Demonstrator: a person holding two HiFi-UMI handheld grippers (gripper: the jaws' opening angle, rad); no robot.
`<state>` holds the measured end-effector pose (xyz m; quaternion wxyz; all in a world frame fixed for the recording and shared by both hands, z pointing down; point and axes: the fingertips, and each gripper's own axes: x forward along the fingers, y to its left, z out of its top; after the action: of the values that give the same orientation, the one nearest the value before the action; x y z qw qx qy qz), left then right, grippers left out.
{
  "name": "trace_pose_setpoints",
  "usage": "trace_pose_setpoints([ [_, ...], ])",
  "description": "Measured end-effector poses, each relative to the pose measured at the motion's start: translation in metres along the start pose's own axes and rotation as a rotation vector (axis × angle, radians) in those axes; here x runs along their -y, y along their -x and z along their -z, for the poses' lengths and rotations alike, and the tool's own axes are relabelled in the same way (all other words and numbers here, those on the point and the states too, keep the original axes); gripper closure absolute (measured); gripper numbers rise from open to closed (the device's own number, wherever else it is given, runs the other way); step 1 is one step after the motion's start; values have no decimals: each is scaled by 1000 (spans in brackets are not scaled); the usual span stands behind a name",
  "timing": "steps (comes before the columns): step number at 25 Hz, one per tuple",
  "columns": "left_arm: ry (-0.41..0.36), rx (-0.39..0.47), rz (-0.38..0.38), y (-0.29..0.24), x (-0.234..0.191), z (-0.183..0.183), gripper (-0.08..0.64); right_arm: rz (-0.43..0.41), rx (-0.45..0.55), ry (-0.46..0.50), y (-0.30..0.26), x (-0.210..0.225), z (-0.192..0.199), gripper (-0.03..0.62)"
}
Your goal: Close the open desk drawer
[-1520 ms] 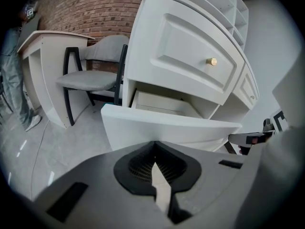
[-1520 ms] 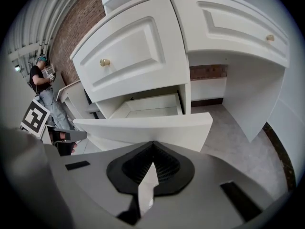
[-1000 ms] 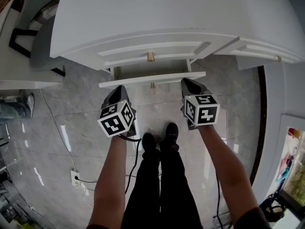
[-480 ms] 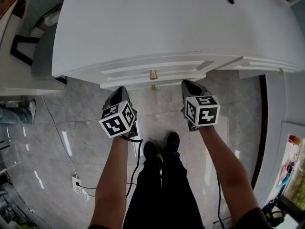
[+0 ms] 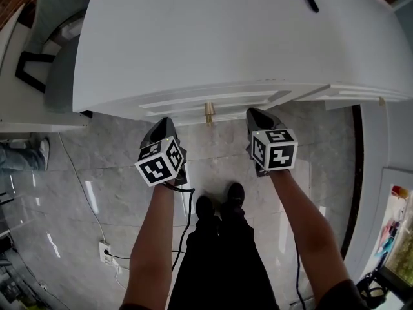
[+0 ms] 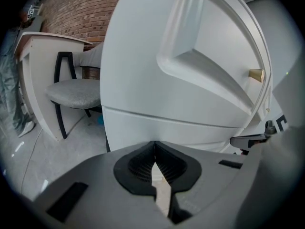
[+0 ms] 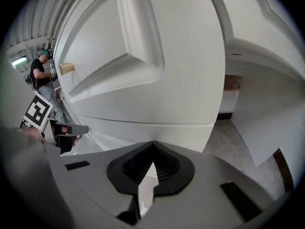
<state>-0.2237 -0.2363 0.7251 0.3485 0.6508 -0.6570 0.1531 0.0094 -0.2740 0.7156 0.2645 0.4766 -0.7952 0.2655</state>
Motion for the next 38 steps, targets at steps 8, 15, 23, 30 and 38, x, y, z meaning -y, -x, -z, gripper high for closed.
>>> trace_pose_setpoints([
  [8, -24, 36, 23, 25, 9, -12, 551, -3, 31, -3, 25, -13, -7, 588],
  [15, -80, 76, 48, 83, 22, -26, 551, -16, 111, -27, 87, -40, -29, 588],
  [23, -144, 137, 115, 165, 47, -61, 551, -43, 186, -27, 167, -77, -65, 588],
  [30, -193, 226, 154, 244, 69, -104, 551, -43, 275, -23, 248, -100, -109, 588],
  [38, -256, 346, 206, 333, 99, -154, 551, -57, 405, -3, 337, -133, -157, 588],
])
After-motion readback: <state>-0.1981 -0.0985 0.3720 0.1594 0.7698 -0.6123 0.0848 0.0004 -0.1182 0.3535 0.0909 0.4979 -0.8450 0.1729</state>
